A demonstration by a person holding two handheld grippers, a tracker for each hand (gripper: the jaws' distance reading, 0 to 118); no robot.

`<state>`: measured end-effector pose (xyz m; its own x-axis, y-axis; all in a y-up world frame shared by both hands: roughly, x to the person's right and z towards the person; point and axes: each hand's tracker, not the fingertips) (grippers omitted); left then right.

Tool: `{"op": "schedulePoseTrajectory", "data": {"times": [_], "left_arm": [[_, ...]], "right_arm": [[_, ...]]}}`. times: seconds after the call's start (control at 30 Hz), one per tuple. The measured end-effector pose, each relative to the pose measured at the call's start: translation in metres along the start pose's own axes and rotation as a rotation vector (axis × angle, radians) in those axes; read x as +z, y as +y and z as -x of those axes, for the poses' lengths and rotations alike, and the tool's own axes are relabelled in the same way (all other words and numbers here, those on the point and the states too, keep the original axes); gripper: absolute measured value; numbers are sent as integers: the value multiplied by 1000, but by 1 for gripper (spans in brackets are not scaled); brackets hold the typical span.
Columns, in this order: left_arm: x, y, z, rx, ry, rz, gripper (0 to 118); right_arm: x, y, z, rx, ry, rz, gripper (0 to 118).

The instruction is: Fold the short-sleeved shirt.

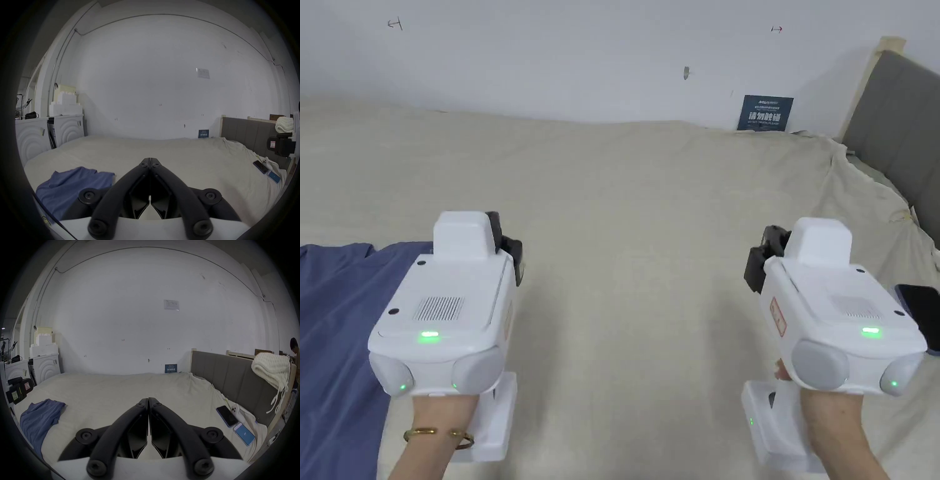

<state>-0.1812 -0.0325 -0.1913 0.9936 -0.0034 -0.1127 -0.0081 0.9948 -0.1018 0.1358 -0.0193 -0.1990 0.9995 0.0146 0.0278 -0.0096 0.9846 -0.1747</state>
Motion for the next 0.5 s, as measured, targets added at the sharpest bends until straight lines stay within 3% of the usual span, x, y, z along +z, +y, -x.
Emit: {"op": "schedulePoseTrajectory", "data": {"times": [0.5], "left_arm": [[5,-26,-9,-73,-18,56,0]], "right_arm": [[7,-21,5,58,17,55,0]]}}
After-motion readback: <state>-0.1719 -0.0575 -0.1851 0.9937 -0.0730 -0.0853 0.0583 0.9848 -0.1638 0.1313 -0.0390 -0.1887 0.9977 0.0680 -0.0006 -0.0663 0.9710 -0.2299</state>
